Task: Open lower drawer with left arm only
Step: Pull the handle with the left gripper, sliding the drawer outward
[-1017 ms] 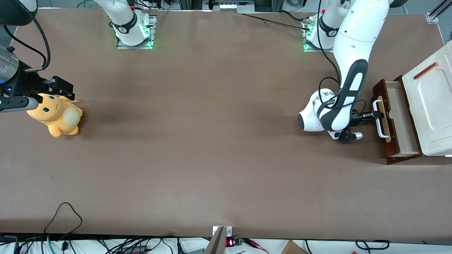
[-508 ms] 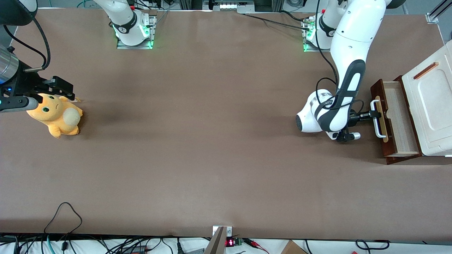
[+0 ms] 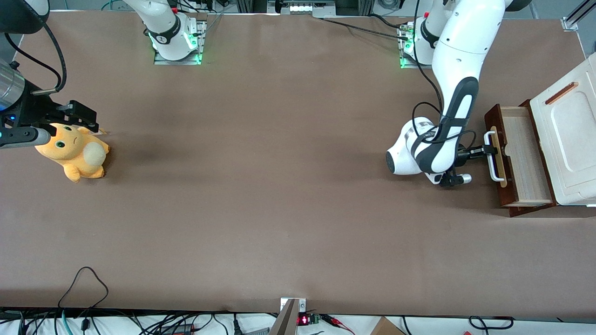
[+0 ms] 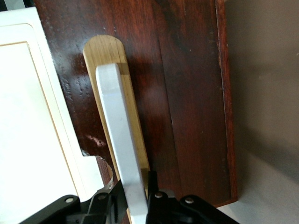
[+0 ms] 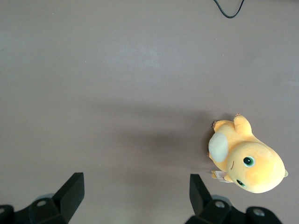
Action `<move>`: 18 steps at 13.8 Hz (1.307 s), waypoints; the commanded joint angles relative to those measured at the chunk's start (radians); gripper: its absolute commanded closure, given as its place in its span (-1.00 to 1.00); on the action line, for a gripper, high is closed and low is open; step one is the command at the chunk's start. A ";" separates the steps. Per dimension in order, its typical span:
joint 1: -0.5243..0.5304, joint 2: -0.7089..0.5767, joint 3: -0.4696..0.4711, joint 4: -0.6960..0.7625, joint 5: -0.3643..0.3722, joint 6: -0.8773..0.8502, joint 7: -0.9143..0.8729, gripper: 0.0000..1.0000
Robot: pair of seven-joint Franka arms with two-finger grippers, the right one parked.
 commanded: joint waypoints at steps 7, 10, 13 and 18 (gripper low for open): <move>-0.048 -0.006 -0.026 -0.009 -0.103 -0.086 -0.019 -1.00; -0.048 -0.006 -0.026 -0.009 -0.102 -0.086 -0.018 -1.00; -0.042 -0.018 -0.023 0.025 -0.105 -0.083 0.042 -1.00; -0.028 -0.058 0.039 0.259 -0.244 -0.083 0.273 -1.00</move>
